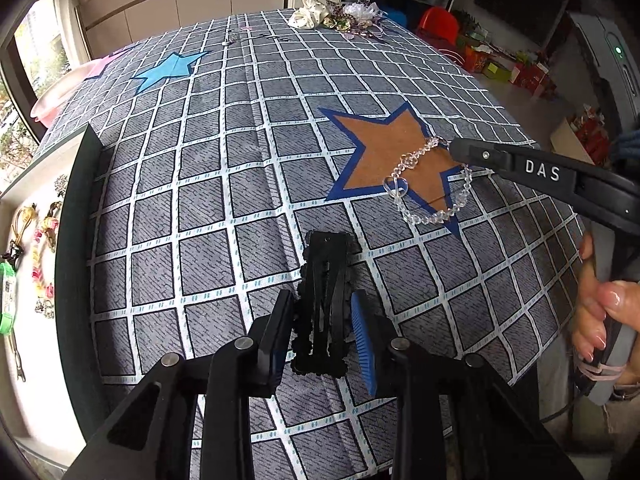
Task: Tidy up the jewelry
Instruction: 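Carry the black clip with the left tool while the right tool carries the crystal bracelet into the box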
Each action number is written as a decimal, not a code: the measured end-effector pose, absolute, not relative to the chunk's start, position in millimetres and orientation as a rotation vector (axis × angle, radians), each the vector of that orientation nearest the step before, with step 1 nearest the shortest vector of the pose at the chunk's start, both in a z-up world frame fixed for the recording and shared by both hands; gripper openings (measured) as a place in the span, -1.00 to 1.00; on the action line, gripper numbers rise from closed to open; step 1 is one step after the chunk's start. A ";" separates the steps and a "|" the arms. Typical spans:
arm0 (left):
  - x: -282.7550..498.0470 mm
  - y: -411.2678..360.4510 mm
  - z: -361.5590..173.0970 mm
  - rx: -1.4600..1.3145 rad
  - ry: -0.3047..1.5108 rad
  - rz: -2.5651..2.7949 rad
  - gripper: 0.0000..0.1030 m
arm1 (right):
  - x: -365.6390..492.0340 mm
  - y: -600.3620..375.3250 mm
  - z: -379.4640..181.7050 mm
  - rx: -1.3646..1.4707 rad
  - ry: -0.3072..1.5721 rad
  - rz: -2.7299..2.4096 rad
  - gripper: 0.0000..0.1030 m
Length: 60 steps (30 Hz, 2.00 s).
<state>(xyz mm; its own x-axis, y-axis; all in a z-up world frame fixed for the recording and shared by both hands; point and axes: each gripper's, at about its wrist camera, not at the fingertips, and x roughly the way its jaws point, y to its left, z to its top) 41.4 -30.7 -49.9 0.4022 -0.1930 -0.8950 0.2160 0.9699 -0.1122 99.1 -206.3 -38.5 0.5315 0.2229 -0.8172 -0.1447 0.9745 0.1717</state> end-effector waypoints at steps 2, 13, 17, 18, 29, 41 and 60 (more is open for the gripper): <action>41.0 -27.6 -48.1 0.021 1.122 -0.258 -0.27 | 92.3 -208.9 -36.5 0.095 0.985 0.217 -0.89; 32.9 -17.8 -34.6 0.036 1.083 -0.255 -0.27 | 67.7 -221.7 -29.0 0.160 0.980 0.198 -0.89; 31.4 -13.5 -31.1 0.036 1.071 -0.256 -0.27 | 64.4 -220.9 -25.2 0.159 0.974 0.194 -0.89; 30.0 -12.6 -30.0 0.038 1.065 -0.255 -0.27 | 63.8 -220.2 -24.3 0.159 0.974 0.194 -0.89; 16.9 5.3 -14.5 0.051 0.991 -0.233 -0.27 | 52.7 -203.0 -11.3 0.149 0.961 0.213 -0.89; 6.3 43.5 3.2 0.019 0.930 -0.190 -0.27 | 46.8 -167.2 14.9 0.104 0.922 0.266 -0.89; -9.1 111.2 10.8 -0.052 0.884 -0.087 -0.27 | 39.4 -81.6 51.7 0.024 0.877 0.431 -0.89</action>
